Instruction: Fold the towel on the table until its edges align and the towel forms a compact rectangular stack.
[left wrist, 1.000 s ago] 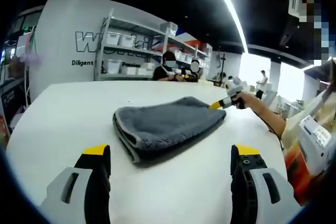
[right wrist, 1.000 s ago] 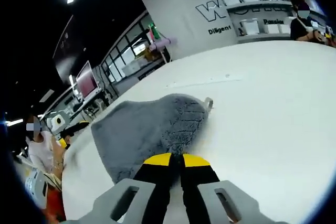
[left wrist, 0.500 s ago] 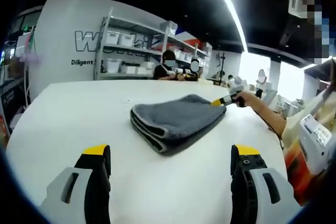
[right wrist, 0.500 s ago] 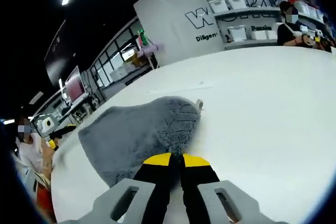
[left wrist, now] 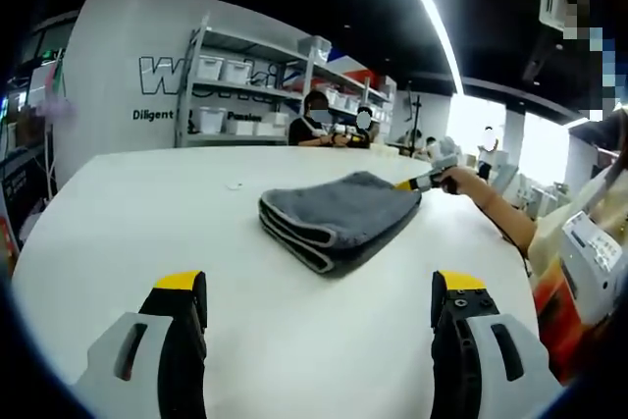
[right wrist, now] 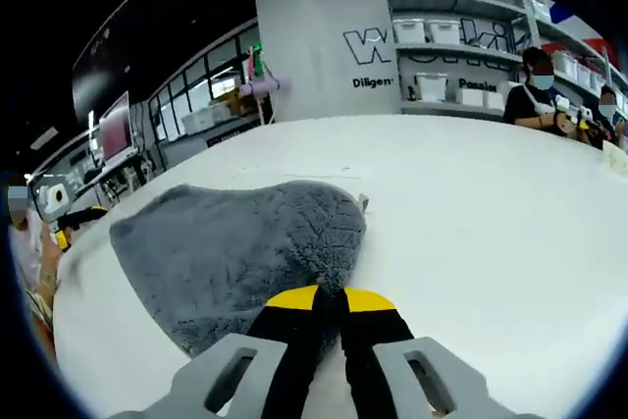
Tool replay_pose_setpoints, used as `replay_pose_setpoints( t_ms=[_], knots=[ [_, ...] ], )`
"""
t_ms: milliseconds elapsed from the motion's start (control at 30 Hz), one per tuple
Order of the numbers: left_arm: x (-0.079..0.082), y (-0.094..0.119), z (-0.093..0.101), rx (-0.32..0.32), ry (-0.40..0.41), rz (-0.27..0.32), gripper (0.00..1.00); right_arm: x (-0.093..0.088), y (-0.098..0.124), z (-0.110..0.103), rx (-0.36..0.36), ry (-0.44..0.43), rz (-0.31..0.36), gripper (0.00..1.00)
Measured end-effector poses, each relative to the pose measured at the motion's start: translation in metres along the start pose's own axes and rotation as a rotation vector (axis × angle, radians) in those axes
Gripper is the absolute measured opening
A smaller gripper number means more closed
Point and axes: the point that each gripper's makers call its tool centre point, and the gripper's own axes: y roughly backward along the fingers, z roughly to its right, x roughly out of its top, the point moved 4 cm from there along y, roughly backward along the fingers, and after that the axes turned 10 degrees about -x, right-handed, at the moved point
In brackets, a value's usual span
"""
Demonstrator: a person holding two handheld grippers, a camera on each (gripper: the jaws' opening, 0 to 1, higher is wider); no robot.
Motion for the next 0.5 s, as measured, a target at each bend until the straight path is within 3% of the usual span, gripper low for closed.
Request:
replay_pose_setpoints(
  t_ms=[100, 167, 233, 333, 500],
  knots=[
    [0.0, -0.001, 0.001, -0.003, -0.002, -0.002, 0.93, 0.017, 0.004, 0.015, -0.061, -0.051, 0.11, 0.24],
    [-0.001, -0.001, 0.001, -0.004, -0.002, -0.003, 0.93, 0.025, 0.007, 0.022, -0.095, -0.104, 0.166, 0.29],
    [-0.001, -0.001, 0.001, -0.003, -0.002, -0.004, 0.93, 0.03, 0.009, 0.024, -0.106, -0.121, 0.214, 0.25],
    [-0.003, -0.002, 0.002, -0.004, 0.0, -0.008, 0.93, 0.041, 0.009, 0.02, -0.124, -0.068, 0.294, 0.21],
    [-0.004, -0.002, 0.002, -0.004, 0.001, -0.014, 0.93, 0.054, 0.001, 0.003, -0.104, 0.021, 0.346, 0.17]
  ],
)
